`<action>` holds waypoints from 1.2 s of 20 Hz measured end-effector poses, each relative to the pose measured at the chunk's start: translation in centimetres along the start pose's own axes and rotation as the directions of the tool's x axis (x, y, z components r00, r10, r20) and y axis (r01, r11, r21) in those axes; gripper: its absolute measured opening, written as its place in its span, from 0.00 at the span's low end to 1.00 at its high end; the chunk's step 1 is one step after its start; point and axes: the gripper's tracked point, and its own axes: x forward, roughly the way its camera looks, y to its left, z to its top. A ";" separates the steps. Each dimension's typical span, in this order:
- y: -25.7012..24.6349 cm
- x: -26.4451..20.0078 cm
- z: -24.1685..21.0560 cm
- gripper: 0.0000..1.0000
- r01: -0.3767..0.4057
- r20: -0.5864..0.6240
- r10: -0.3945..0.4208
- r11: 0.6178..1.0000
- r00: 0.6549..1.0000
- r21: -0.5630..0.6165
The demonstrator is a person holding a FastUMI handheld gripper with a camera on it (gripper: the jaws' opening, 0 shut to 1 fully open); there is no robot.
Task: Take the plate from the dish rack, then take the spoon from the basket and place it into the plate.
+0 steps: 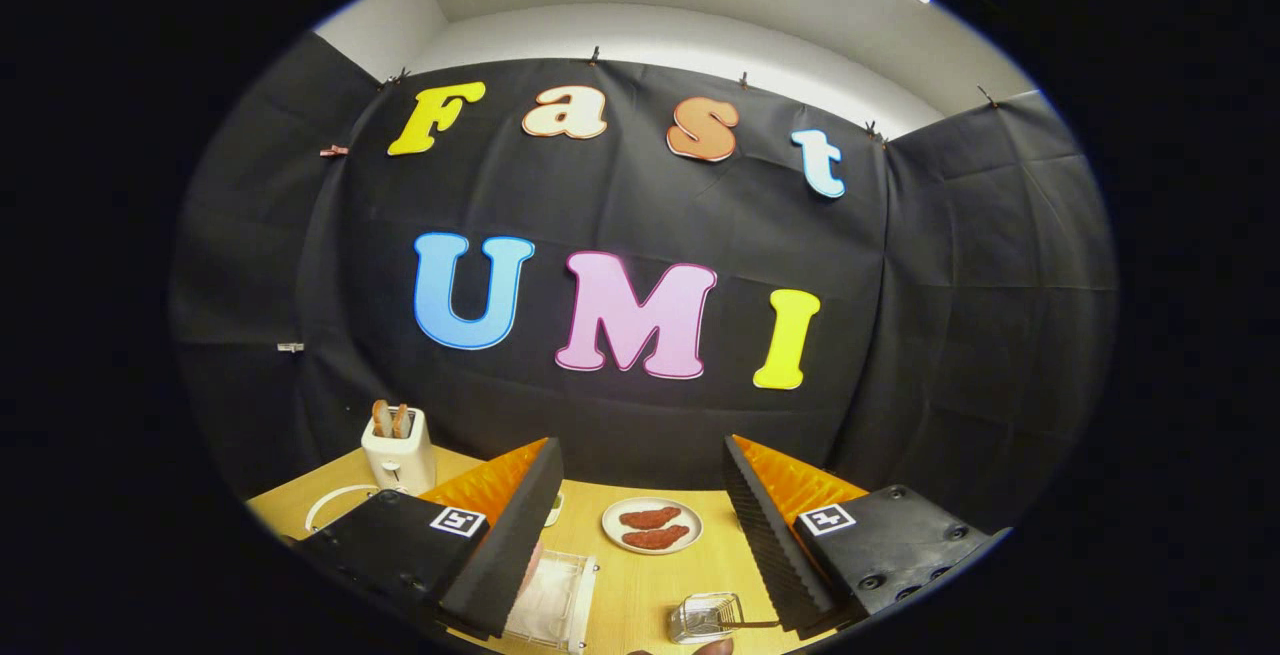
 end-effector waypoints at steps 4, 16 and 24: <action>2.0 1.0 -2.3 0.97 -0.049 -0.096 0.049 0.999 0.994 0.002; 9.8 4.4 -13.3 0.91 -0.087 -0.566 0.142 0.988 0.812 0.124; 11.3 5.2 -21.9 0.85 0.044 -0.831 0.065 0.993 0.553 0.107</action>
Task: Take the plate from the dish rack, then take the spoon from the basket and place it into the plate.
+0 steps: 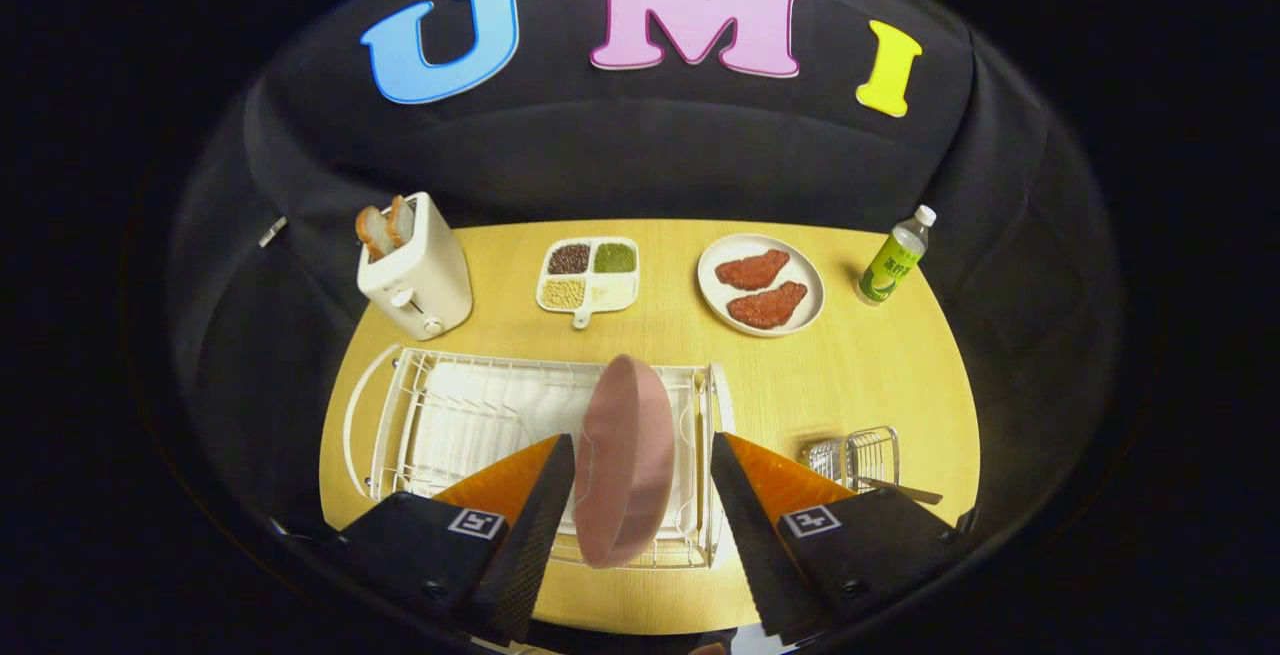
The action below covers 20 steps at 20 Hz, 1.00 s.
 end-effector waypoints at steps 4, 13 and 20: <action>0.5 2.7 -2.1 0.77 0.032 -0.156 -0.020 0.997 0.988 0.075; -0.8 4.9 -3.7 0.30 0.139 -0.223 -0.147 0.989 0.964 -0.052; -1.7 3.9 -0.7 0.28 0.168 -0.150 -0.188 0.976 0.971 -0.135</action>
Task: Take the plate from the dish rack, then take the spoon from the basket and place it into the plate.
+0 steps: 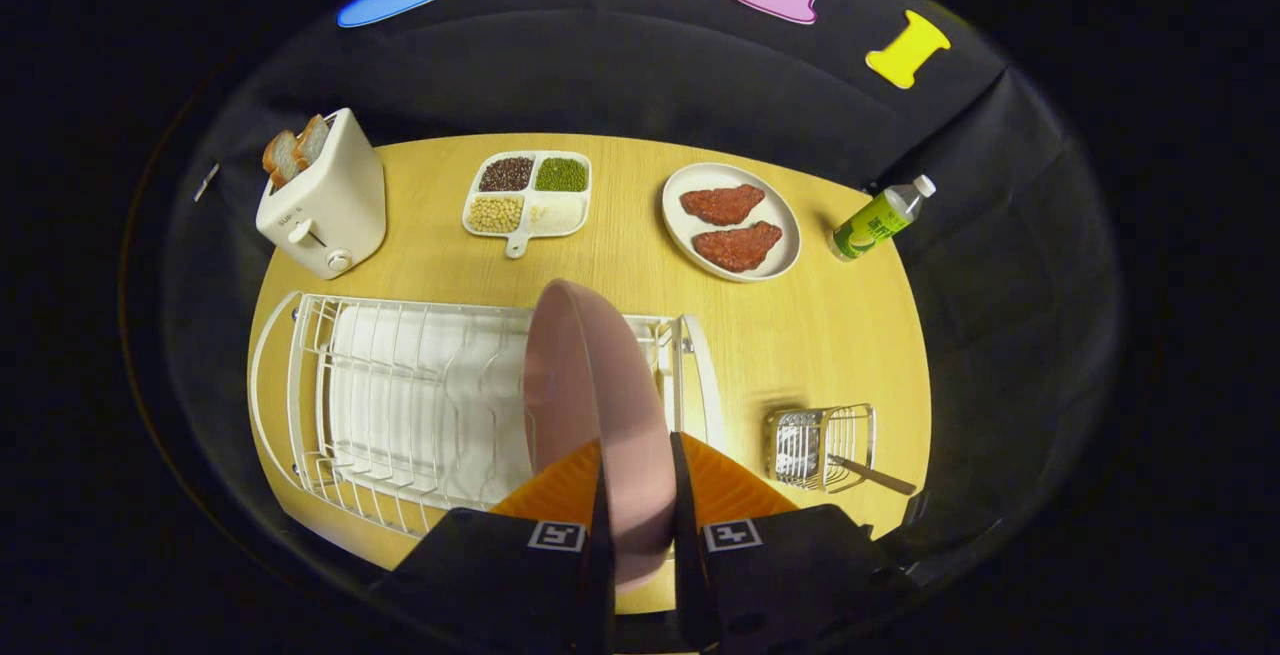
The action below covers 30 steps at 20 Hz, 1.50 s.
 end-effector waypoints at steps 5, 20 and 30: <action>-0.3 -0.6 0.5 0.28 0.014 0.040 -0.014 1.000 0.999 -0.021; -2.5 -9.7 0.4 0.28 -0.322 0.276 0.275 0.936 0.921 0.142; -2.4 -11.5 -12.5 0.28 -0.529 0.187 0.495 0.805 0.848 0.269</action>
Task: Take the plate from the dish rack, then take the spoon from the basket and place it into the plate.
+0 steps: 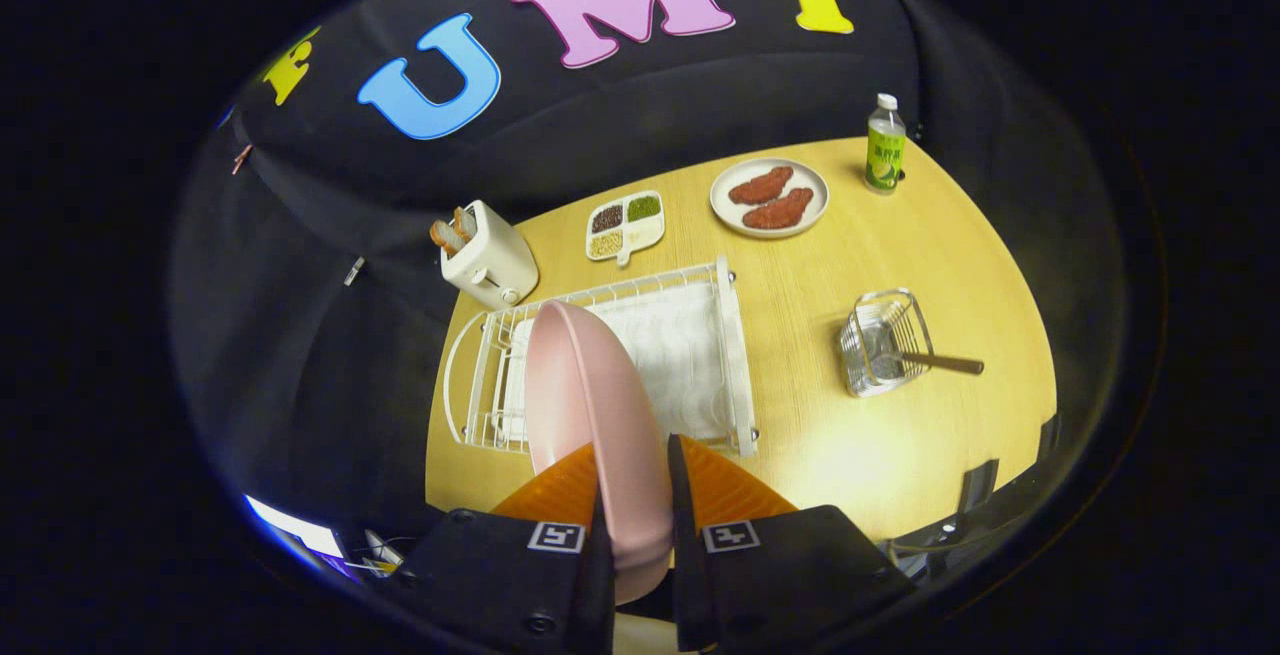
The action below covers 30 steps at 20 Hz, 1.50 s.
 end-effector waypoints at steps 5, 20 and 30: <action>-2.9 0.4 -7.5 0.28 0.008 -0.113 0.004 0.994 0.994 0.112; -7.4 7.6 -16.1 0.28 0.068 -0.248 -0.005 0.968 0.969 0.243; -6.8 10.8 -17.7 0.28 0.063 -0.255 0.026 0.940 0.967 0.336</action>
